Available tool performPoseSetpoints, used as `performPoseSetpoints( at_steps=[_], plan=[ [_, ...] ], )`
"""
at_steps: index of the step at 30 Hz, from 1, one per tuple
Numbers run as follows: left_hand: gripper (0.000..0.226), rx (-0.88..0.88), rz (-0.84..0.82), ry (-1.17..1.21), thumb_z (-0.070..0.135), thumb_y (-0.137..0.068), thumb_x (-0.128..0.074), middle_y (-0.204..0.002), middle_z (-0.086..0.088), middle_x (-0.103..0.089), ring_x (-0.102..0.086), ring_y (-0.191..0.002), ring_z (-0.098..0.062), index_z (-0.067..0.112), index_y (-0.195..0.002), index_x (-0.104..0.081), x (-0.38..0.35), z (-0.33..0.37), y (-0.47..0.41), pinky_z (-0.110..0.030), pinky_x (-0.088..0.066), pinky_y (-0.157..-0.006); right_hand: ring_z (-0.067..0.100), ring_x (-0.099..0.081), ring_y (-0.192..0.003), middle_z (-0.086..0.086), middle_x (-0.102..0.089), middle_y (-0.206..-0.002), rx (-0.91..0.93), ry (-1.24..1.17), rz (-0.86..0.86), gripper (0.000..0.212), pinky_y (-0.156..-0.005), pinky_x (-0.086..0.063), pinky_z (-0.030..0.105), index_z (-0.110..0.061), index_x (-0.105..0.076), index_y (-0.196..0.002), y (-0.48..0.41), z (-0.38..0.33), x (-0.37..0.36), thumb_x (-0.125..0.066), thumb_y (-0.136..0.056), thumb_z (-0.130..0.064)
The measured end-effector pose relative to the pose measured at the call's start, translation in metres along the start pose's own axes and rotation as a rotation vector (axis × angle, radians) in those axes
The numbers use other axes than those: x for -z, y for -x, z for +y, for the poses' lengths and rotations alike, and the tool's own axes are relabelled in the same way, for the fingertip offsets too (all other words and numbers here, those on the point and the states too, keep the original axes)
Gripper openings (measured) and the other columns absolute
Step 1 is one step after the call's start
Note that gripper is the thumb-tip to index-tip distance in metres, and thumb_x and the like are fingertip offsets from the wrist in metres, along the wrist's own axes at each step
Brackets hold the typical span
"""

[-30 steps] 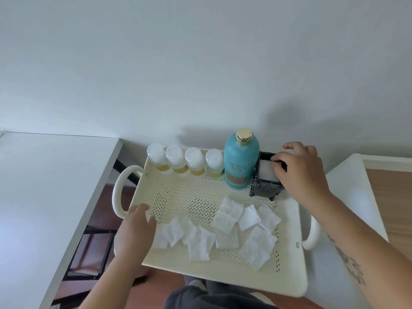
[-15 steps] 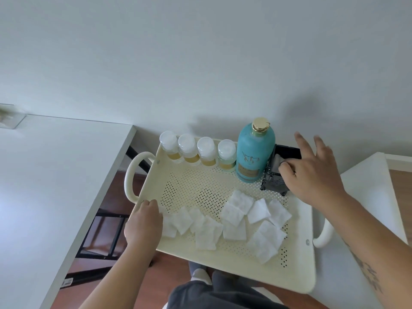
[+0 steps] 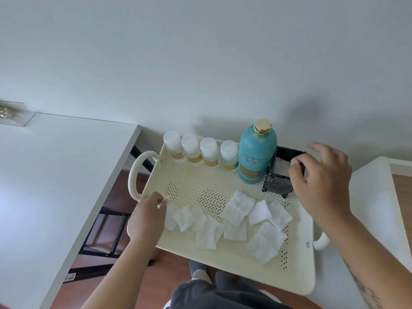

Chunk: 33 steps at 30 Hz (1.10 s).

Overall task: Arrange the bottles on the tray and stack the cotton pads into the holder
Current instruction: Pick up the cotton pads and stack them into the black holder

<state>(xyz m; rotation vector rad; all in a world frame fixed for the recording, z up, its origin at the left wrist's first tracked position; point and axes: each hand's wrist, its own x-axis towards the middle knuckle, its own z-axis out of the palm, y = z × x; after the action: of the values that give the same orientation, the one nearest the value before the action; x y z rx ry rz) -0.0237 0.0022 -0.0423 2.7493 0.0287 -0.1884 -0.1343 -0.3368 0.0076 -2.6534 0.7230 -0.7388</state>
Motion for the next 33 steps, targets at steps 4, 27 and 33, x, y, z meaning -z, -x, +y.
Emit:
performPoseSetpoints(
  at_steps=[4,27,33],
  plan=[
    [0.006,-0.036,-0.064,0.336,0.038,-0.089,-0.067,-0.071,0.022,-0.068,-0.061,-0.066,0.005,0.035,-0.084,-0.067,0.018,0.026,0.011,-0.022,-0.04,-0.055,0.029,-0.051,-0.084,0.003,-0.061,-0.089,0.102,-0.223,0.039,0.02,-0.074,-0.038,0.036,-0.013,-0.066,-0.076,0.02,-0.027,0.006,-0.056,-0.087,-0.026],
    [0.008,-0.048,-0.346,0.545,0.021,-0.091,-0.068,-0.087,0.007,-0.069,-0.059,-0.075,-0.01,0.027,-0.096,-0.07,0.001,0.064,0.016,-0.024,-0.046,-0.068,0.011,-0.058,-0.065,-0.002,-0.066,-0.077,-0.195,-0.663,-0.523,0.01,-0.058,-0.043,0.019,-0.027,-0.066,-0.086,-0.004,-0.023,0.024,-0.061,-0.09,-0.033],
    [0.032,-0.082,-0.233,0.032,0.023,-0.092,-0.063,-0.125,-0.001,-0.059,-0.05,-0.121,-0.026,0.018,-0.124,-0.06,-0.015,0.007,-0.005,-0.042,-0.041,-0.104,0.018,-0.05,-0.071,0.003,-0.051,-0.078,0.023,-0.289,-0.51,0.023,-0.064,-0.038,0.028,-0.011,-0.058,-0.081,-0.047,0.016,0.029,-0.049,-0.097,-0.024]
  ],
)
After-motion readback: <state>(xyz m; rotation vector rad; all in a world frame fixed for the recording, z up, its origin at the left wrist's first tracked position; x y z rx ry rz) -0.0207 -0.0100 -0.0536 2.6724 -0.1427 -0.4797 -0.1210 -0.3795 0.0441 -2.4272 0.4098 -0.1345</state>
